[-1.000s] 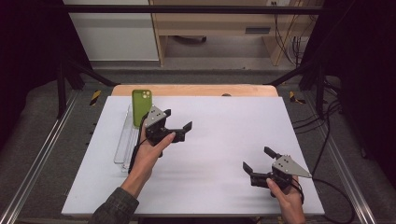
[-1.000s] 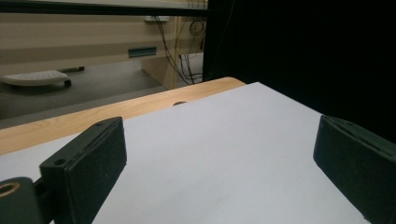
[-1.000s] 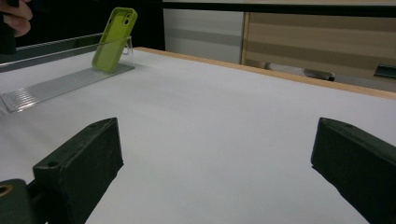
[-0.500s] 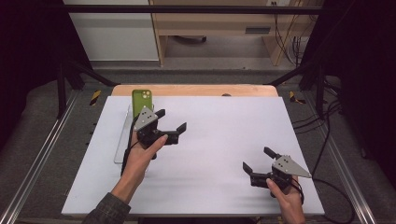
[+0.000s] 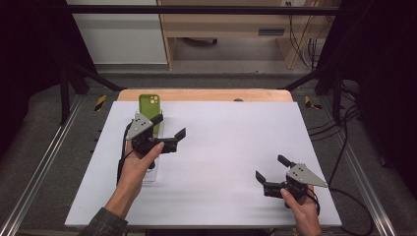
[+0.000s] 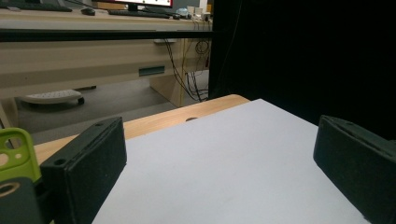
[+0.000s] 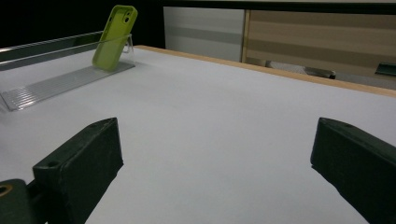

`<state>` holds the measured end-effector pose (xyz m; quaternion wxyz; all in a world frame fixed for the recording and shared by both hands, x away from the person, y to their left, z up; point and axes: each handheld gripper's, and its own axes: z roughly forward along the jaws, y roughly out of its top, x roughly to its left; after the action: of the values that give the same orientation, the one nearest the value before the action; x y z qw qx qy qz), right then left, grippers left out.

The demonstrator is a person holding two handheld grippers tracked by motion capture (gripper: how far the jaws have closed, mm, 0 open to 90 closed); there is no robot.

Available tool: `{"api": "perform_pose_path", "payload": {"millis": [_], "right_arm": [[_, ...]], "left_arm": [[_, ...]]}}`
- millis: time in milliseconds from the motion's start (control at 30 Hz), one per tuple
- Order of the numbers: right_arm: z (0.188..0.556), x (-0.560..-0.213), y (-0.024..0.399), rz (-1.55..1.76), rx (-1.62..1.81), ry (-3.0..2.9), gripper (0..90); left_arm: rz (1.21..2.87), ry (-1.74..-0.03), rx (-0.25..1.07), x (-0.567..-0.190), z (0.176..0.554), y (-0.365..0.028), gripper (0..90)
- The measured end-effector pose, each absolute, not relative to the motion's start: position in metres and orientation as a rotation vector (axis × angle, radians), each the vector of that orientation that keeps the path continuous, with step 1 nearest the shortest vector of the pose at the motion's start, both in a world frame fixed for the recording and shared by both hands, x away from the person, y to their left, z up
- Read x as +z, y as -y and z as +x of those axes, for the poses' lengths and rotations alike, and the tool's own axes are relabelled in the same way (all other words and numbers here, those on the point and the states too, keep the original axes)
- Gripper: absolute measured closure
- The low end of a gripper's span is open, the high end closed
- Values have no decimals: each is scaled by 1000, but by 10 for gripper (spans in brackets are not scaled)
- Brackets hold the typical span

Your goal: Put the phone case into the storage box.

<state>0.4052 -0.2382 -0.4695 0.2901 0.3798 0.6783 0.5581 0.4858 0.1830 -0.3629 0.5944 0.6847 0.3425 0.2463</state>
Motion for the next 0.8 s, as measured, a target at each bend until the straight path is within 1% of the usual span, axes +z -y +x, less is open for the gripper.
{"api": "perform_pose_path", "payload": {"millis": [567,800], "right_arm": [[405,-470,238,1012,1486,-1814,26],[405,-470,238,1011,1483,-1815,25]], "left_arm": [[1571,-840,642,-361,477,-222,25],[1565,-852,645,-363,474,-236,26]]}}
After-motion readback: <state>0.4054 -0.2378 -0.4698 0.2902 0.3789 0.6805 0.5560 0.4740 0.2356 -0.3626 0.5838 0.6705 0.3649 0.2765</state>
